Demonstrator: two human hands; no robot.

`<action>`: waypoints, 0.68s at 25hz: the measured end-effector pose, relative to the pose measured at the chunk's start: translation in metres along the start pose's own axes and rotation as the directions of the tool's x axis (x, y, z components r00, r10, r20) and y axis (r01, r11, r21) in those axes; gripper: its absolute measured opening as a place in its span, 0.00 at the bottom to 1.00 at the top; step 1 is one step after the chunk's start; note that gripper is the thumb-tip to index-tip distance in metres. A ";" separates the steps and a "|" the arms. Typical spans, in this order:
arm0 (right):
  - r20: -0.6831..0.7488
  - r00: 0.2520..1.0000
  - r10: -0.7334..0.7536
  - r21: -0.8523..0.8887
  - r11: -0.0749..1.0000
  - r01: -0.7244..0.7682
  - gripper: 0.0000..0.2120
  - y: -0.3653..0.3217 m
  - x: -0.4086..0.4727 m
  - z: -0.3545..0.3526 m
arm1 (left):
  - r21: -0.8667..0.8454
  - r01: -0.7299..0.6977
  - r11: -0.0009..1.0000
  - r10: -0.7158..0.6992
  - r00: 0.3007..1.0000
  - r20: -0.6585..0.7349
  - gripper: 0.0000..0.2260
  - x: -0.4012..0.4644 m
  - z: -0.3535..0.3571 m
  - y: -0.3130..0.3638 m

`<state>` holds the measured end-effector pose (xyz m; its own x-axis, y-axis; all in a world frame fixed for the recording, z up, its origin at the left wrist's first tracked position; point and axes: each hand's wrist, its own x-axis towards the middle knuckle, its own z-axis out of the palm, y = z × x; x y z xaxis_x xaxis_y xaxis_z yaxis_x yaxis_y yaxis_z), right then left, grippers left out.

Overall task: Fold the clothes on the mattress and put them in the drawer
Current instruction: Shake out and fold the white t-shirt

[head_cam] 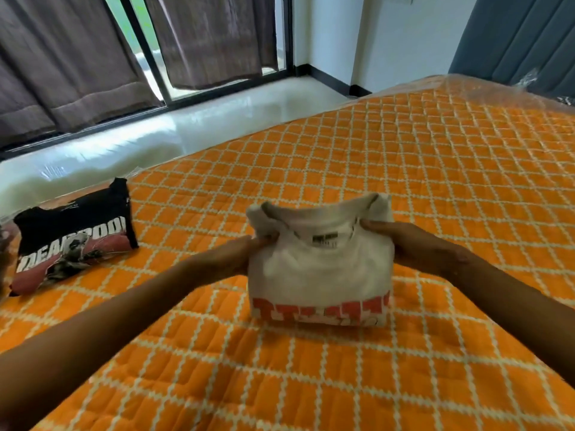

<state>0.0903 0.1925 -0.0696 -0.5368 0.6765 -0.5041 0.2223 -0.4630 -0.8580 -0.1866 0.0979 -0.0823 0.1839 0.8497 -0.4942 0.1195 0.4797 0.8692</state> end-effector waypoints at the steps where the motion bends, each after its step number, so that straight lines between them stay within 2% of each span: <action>1: -0.079 0.997 -0.025 0.098 0.995 0.032 0.15 0.000 0.021 -0.003 | -0.056 0.066 0.996 -0.070 0.995 -0.071 0.28 0.019 -0.006 0.005; 3: -0.245 0.969 -0.005 0.190 0.980 0.053 0.16 0.001 0.057 -0.001 | -0.225 0.192 0.955 -0.232 0.959 -0.165 0.20 0.053 -0.009 0.007; 4: -0.356 0.931 0.076 0.224 0.974 0.006 0.15 0.011 0.072 0.001 | -0.317 0.230 0.920 -0.300 0.934 -0.192 0.19 0.070 -0.007 -0.002; 6: -0.485 0.864 0.137 0.281 0.960 0.005 0.09 0.039 0.087 0.002 | -0.374 0.248 0.894 -0.367 0.882 -0.294 0.18 0.086 -0.002 -0.020; 7: -0.526 0.843 0.110 0.232 0.973 0.018 0.05 0.044 0.091 0.003 | -0.370 0.232 0.900 -0.373 0.849 -0.374 0.18 0.093 0.000 -0.027; 9: -0.571 0.818 0.073 0.202 0.978 0.053 0.08 0.042 0.097 0.003 | -0.344 0.143 0.928 -0.311 0.805 -0.505 0.19 0.105 -0.003 -0.029; 12: -0.567 0.823 0.041 0.212 0.972 0.098 0.09 0.036 0.106 -0.007 | -0.311 0.059 0.949 -0.236 0.785 -0.572 0.17 0.112 -0.003 -0.021; 13: -0.596 0.803 0.032 0.134 0.989 0.060 0.11 0.037 0.112 -0.011 | -0.294 0.073 0.953 -0.235 0.792 -0.564 0.17 0.114 -0.004 -0.021; 14: -0.631 0.776 -0.023 -0.038 0.999 -0.001 0.13 0.040 0.116 -0.016 | -0.295 0.088 0.951 -0.246 0.793 -0.558 0.17 0.115 -0.006 -0.021; 15: -0.663 0.739 -0.116 -0.248 0.966 -0.070 0.11 0.039 0.117 -0.018 | -0.277 0.103 0.955 -0.251 0.777 -0.577 0.17 0.116 -0.006 -0.020; 16: -0.663 0.709 -0.240 -0.469 0.871 -0.144 0.07 0.036 0.115 -0.016 | -0.222 0.115 0.968 -0.232 0.746 -0.624 0.18 0.116 -0.004 -0.017; 17: -0.616 0.704 -0.354 -0.642 0.743 -0.188 0.10 0.034 0.112 -0.014 | -0.081 0.164 0.983 -0.174 0.701 -0.692 0.18 0.116 -0.002 -0.014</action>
<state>0.0493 0.2601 -0.1564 0.0449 0.9927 -0.1116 0.7890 -0.1037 -0.6056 -0.1691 0.1902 -0.1515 -0.5667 0.6633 -0.4887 0.0684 0.6290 0.7744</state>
